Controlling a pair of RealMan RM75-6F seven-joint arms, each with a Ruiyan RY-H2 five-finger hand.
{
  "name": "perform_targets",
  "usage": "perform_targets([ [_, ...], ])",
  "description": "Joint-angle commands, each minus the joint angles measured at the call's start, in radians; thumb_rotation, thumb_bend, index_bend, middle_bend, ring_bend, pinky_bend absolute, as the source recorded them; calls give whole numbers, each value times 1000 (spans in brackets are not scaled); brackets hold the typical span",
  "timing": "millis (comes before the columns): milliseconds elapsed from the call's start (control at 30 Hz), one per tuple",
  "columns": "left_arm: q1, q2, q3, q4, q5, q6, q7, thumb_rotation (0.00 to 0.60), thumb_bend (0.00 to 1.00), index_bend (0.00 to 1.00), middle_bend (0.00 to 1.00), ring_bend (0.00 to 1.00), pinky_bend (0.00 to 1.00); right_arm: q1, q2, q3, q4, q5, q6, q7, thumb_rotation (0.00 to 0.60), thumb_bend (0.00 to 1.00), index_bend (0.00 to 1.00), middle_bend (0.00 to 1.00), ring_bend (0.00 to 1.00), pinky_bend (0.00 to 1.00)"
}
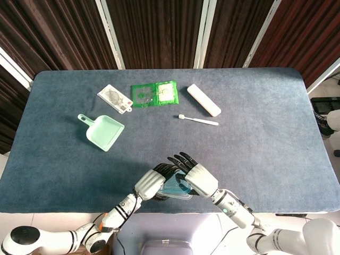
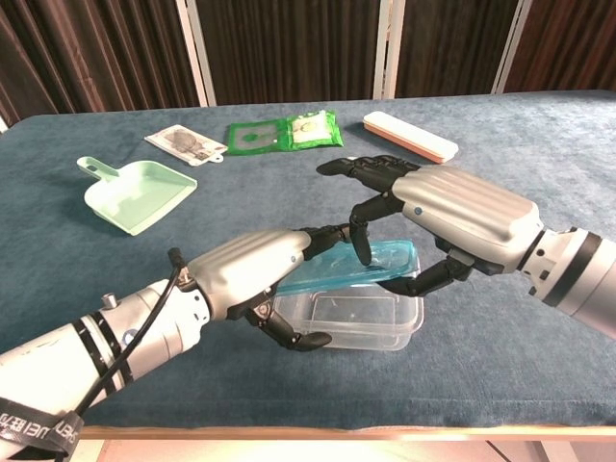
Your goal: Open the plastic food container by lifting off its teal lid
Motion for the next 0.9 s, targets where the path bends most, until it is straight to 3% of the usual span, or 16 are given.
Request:
perform_targets([
  [33,3,1,5,3,14,11,-24,600,286,46,676,452,453,-3,3,0,1,-3,12,6,600,725,741,157,0,0],
  [133,4,2,15,13,37,25,-68,600,287,49,594,361,384,-6,12,2,2,-5,29,15,600,725,742,158,0,0],
  [267,-5,13,29,28,63,20,-123,600,287,42,320,139,272,-7,26,10,4,-5,49,30,600,725,743,163,0,0],
  [333,-9,14,33,37,73,19,-143,600,287,16,168,26,149,-7,30,13,4,-6,55,32,600,726,745,166,0,0],
  [433,-12,3,34,65,93,39,-173,600,286,0,37,0,25,-7,35,16,6,-8,65,34,600,725,749,168,0,0],
  [900,3,-24,31,150,155,168,-234,600,285,0,0,0,0,-15,40,50,33,-12,142,25,600,725,754,186,0,0],
])
